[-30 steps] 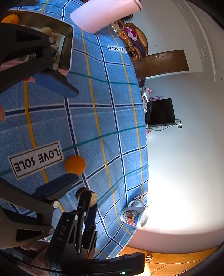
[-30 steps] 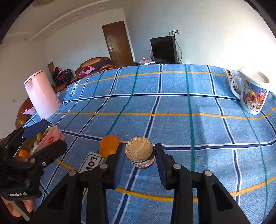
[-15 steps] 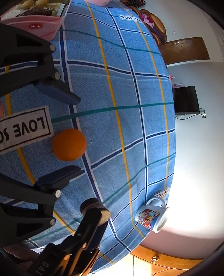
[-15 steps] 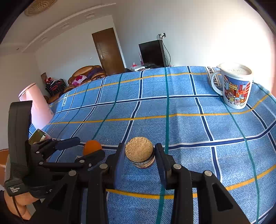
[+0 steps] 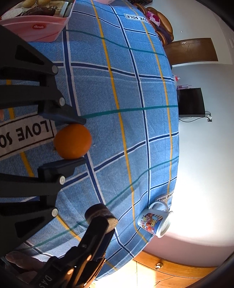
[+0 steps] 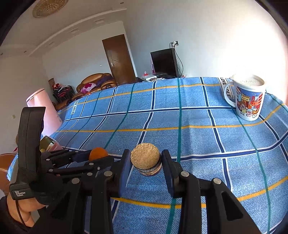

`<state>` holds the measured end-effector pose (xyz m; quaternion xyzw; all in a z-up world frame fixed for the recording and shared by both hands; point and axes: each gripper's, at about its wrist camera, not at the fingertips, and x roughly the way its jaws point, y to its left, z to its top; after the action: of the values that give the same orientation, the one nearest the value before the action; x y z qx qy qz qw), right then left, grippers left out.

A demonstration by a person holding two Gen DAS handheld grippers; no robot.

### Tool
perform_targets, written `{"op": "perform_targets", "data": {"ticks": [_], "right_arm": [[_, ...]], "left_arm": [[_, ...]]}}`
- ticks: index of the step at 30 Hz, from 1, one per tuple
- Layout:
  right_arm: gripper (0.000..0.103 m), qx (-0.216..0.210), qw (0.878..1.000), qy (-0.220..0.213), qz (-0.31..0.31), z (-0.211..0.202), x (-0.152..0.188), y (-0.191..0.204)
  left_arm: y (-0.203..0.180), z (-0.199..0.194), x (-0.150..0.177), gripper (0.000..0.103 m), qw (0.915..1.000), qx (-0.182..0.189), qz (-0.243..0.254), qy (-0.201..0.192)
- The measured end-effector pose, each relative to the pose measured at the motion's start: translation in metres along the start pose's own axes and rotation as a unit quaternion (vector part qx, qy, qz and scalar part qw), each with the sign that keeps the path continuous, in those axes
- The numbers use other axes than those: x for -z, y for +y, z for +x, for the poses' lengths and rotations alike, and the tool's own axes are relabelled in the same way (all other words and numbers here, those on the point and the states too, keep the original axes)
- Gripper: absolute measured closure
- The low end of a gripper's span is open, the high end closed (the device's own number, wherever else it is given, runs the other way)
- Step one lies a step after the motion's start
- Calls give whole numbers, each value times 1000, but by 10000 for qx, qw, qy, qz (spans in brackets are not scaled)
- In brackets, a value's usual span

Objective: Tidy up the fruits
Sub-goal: 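Grasp a white-topped cookie with the right gripper while the left gripper grasps an orange, then lift and carry the orange with the left gripper while the right gripper carries the cookie over the tin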

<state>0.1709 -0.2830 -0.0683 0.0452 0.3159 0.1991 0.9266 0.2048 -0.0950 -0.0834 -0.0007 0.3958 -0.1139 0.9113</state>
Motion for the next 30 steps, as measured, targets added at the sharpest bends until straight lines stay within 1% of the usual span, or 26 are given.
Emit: {"op": "perform_targets", "data": {"ticks": [5, 11, 18, 30], "right_arm": [[66, -87, 9997, -226, -37, -8, 0, 1], [66, -55, 9993, -362, -118, -13, 1, 4], [66, -14, 9983, -537, -232, -19, 2, 8], [66, 40, 9964, -759, -383, -28, 4, 13]], "left_arm": [[0, -11, 0, 65, 9995, -27, 17, -318], [-4, -23, 1, 65, 9977, -145, 85, -660], [-5, -35, 5, 65, 9950, -276, 118, -956], [-8, -51, 12, 65, 9899, -431, 152, -1345]]}}
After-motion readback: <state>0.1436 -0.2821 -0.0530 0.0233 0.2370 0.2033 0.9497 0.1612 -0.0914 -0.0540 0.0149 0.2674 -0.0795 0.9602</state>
